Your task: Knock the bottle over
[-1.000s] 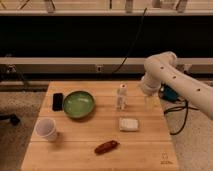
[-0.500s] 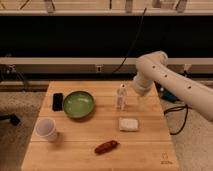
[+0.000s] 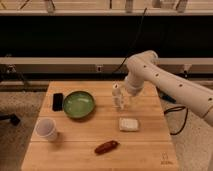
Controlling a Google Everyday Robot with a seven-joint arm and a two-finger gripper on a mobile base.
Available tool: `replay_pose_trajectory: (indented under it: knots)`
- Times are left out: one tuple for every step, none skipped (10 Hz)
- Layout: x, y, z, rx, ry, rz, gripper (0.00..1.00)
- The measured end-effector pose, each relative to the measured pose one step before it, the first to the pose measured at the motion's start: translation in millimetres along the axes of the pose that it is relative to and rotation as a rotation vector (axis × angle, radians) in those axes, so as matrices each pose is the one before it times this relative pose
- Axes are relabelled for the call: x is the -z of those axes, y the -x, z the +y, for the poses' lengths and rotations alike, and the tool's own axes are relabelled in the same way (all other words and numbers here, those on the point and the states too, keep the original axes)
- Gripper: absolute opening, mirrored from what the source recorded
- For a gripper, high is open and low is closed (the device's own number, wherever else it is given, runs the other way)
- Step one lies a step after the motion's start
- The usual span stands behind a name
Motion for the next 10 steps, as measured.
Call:
replay_pose_trajectory:
  knots:
    - [0.78,0.05,-0.48,0.00779,-0.00311,-0.00403,0.8]
    - [0.51,-0.58,-0.15,0.00366,-0.00168,-0.00297,0.8]
    - [0.36,1.27,-1.18,0.00509,-0.00221,-0.00416,0.8]
    - [-0.33,2.51,-1.83,0.00517,-0.00186,-0.0032,0.8]
    - [0.59,1.75,-1.55,0.00513,-0.00267,-0.00335,0.8]
    - [0.76,1.55,-2.16,0.00872,-0.00274,-0.00425,0.8]
    - [0.12,-0.24,-2.06,0.00641,-0.00151,-0.00188,0.8]
    - [-0.59,2.98,-0.56,0.00895,0.00381,-0.0009,0.8]
    - [-0.47,8.45,-0.86,0.00914,0.00577,-0.00291,0.8]
    - [-0.42,6.21,-2.33,0.00541,0.00233,-0.00244,0.8]
